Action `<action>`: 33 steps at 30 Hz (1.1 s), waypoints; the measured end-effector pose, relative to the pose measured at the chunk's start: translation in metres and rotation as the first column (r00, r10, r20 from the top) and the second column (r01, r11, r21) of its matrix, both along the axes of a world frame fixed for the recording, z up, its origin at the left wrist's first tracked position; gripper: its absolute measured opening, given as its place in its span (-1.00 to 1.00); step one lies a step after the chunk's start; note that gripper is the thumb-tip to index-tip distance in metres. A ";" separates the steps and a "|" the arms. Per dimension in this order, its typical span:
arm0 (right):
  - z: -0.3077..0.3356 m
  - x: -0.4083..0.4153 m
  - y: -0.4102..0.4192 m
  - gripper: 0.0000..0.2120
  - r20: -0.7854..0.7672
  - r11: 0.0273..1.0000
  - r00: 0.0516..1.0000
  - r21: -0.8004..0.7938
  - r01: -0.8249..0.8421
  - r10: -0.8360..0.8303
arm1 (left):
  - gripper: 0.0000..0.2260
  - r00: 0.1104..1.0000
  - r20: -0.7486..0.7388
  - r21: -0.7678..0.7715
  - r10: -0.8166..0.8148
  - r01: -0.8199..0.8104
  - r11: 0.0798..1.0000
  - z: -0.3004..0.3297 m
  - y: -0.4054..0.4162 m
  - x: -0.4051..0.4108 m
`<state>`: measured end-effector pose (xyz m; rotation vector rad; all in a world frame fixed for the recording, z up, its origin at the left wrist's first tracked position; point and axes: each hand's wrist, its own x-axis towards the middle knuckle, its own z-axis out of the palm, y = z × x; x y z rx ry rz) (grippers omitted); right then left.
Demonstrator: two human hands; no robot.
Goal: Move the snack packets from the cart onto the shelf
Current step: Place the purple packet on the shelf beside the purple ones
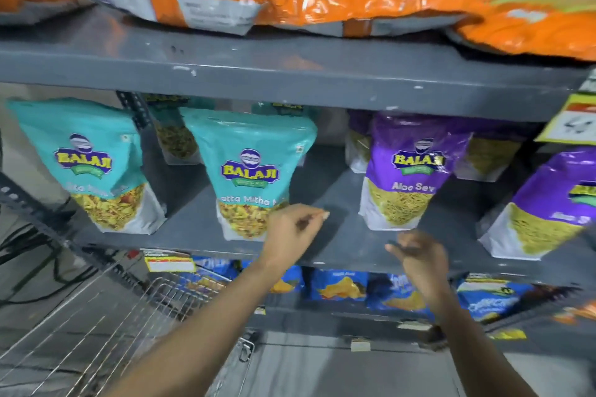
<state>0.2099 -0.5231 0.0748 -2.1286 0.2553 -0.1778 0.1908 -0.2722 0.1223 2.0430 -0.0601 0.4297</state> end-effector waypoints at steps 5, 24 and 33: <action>0.003 0.048 -0.065 -0.10 0.019 0.997 0.998 -0.044 -0.063 0.064 | -0.13 0.926 -0.282 0.018 -0.252 0.268 0.963 -0.018 -0.071 0.073; 0.021 0.029 -0.070 -0.25 -0.073 0.954 0.960 0.154 -0.257 0.270 | -0.29 0.888 -0.367 -0.003 -0.277 0.297 0.955 -0.042 -0.098 0.065; 0.025 0.027 -0.070 -0.19 -0.076 0.961 0.962 0.122 -0.250 0.260 | -0.32 0.869 -0.374 0.008 -0.326 0.354 0.935 -0.032 -0.096 0.065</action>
